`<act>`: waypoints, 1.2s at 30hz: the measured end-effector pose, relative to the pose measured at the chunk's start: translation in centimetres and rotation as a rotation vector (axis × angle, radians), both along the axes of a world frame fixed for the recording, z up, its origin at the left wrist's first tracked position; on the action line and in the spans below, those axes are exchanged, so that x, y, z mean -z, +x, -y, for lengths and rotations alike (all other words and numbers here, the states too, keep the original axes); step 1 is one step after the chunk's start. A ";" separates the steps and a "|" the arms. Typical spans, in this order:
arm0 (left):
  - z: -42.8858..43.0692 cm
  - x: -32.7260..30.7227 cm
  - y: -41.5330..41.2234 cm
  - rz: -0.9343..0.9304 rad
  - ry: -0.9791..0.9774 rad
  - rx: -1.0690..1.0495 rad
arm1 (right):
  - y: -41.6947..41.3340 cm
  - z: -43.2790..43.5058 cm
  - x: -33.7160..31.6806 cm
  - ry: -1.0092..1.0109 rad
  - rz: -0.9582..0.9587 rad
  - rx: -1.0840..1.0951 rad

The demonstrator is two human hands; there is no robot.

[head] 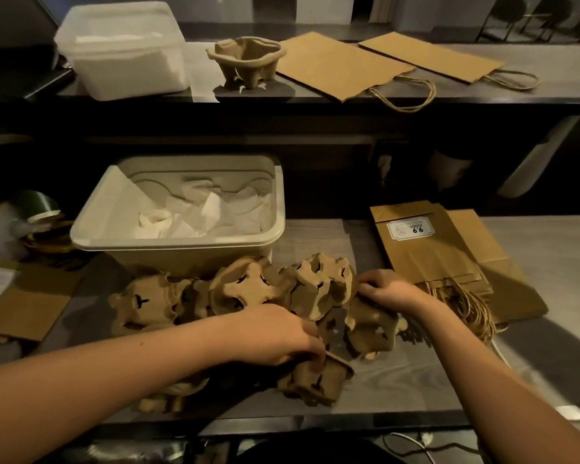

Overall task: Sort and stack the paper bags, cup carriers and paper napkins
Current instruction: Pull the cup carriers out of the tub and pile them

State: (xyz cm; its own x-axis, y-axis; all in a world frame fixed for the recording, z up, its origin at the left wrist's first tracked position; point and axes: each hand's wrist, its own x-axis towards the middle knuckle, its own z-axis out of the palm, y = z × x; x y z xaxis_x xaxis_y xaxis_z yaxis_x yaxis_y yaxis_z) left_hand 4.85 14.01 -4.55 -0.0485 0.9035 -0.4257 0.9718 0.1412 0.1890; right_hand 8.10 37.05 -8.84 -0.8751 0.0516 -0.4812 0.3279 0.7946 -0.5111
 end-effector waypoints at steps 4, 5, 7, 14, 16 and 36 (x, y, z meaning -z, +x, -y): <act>0.0 1.0 -0.2 -0.038 0.068 0.025 | -0.9 0.4 1.7 0.127 -0.001 -0.134; 0.1 1.3 -0.3 -0.038 0.109 0.025 | -1.0 0.5 2.1 0.139 -0.020 -0.148; 0.3 1.6 -0.8 -0.066 0.198 0.033 | -1.2 0.5 2.7 0.133 -0.077 -0.148; 0.6 2.4 -1.9 -0.208 0.326 0.085 | -1.5 -0.3 3.7 0.075 -0.277 -0.007; 0.6 2.5 -2.1 -0.235 0.334 0.103 | -1.7 -0.5 3.9 0.067 -0.320 0.039; 1.6 2.7 -3.3 -0.363 0.453 0.173 | -7.0 1.2 5.3 0.204 -0.308 -0.156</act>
